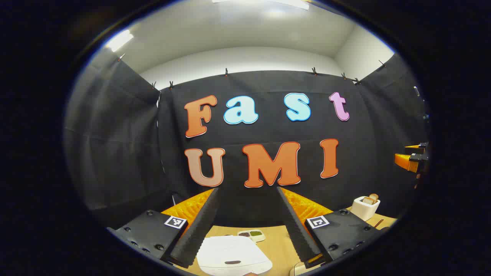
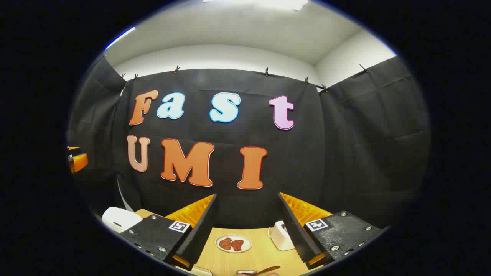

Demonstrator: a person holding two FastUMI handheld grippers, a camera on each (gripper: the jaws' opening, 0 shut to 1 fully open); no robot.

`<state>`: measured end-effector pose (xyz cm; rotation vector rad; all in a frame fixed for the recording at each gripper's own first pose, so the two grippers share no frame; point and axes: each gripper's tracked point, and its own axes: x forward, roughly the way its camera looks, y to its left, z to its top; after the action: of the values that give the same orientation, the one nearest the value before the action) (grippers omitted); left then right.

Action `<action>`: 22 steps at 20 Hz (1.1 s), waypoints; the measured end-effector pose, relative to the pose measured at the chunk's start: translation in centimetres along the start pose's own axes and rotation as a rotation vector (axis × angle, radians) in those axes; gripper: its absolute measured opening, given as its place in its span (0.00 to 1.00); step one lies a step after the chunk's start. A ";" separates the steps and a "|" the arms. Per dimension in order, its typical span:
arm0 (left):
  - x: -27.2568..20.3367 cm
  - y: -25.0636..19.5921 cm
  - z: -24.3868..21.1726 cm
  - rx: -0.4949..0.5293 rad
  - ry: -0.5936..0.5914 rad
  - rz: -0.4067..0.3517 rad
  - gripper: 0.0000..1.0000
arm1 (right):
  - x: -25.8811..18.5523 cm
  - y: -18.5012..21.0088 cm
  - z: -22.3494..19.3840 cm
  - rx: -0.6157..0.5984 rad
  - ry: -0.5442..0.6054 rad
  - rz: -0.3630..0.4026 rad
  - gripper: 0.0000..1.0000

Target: Close the left gripper, press the button to open the rice cooker; take a wooden spoon from the chopstick holder with the right hand, scoop a spoonful of rice and pour it into the rice cooker, then put the wooden spoon back into the chopstick holder.

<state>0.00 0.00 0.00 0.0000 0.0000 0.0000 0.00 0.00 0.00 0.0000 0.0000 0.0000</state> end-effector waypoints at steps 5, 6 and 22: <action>0.2 0.5 -0.3 -0.008 0.017 0.040 0.97 | -0.7 -1.5 -0.4 -0.064 0.022 0.003 0.97; -0.1 0.3 -0.3 -0.007 0.019 0.058 0.97 | -0.6 -1.9 -0.4 -0.064 0.019 0.012 0.97; 0.0 0.3 -2.9 -0.025 0.168 0.136 0.97 | 1.3 -4.8 -2.9 -0.003 0.022 0.027 0.95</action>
<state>-0.02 0.27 -2.94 -0.0248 0.1680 0.1357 1.25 -4.83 -2.88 -0.0031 0.0224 0.0275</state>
